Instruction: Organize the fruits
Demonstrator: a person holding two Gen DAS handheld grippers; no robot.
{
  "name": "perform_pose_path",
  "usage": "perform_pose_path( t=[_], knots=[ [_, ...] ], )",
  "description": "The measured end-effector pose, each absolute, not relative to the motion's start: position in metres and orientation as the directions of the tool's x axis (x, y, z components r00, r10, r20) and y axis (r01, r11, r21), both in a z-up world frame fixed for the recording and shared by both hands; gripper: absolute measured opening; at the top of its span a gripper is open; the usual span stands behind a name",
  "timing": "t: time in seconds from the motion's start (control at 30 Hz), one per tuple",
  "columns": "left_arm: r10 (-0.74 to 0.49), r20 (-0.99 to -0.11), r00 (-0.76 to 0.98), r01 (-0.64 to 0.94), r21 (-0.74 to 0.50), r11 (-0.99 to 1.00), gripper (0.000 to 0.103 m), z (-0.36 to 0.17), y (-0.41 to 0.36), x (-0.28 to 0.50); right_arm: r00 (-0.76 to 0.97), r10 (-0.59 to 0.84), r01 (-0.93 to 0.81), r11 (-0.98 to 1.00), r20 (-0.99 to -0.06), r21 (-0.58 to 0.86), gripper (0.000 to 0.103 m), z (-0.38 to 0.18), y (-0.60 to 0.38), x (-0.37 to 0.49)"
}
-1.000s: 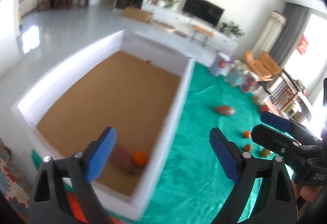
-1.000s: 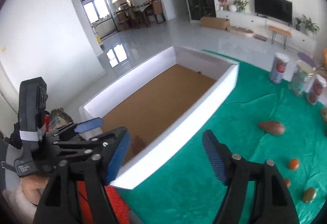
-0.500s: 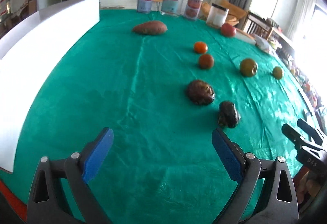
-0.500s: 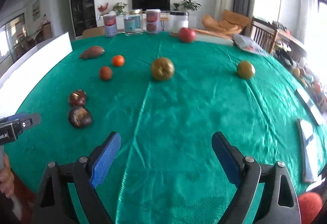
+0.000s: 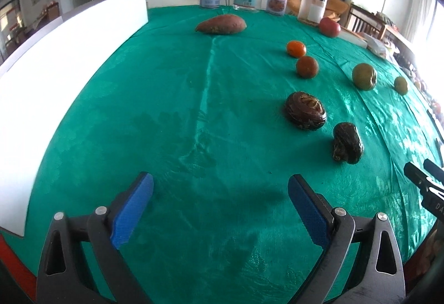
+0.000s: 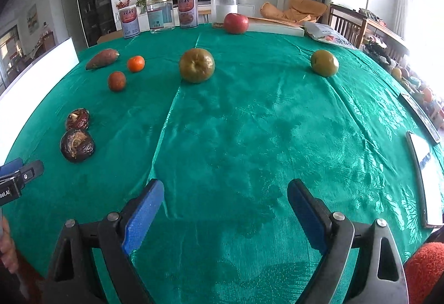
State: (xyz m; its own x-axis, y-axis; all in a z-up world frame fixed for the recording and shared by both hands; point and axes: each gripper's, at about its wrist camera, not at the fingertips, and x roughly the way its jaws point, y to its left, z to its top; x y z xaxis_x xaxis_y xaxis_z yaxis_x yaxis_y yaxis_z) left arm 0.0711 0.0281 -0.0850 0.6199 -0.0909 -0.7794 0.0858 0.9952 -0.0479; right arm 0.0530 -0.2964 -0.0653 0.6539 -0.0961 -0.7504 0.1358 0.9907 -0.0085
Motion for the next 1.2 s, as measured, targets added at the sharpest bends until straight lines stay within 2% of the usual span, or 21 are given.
perform_pose_path(
  t=[0.1,0.4,0.57,0.77,1.2],
  knots=[
    [-0.070,-0.784,0.617,0.097,-0.012,0.995,0.099,-0.0871,0.0237,0.0715,0.651,-0.106,0.134,0.991,-0.752,-0.024,0.090,-0.0684,-0.2936,0.0545],
    [-0.074,-0.781,0.620,0.108,-0.009,0.994,0.101,-0.0876,0.0244,0.0720,0.648,-0.100,0.137,0.991,-0.755,-0.014,0.091,-0.0724,-0.2909,0.0552],
    [-0.074,-0.778,0.624,0.109,-0.007,0.994,0.101,-0.0881,0.0240,0.0716,0.653,-0.111,0.154,0.988,-0.749,-0.012,0.100,-0.0751,-0.2910,0.0559],
    [-0.074,-0.778,0.624,0.109,-0.007,0.994,0.101,-0.0881,0.0239,0.0718,0.649,-0.115,0.162,0.987,-0.752,-0.011,0.102,-0.0752,-0.2919,0.0572],
    [-0.076,-0.776,0.626,0.113,-0.006,0.994,0.102,-0.0878,0.0231,0.0706,0.649,-0.115,0.162,0.987,-0.752,-0.011,0.103,-0.0753,-0.2923,0.0574]
  ],
)
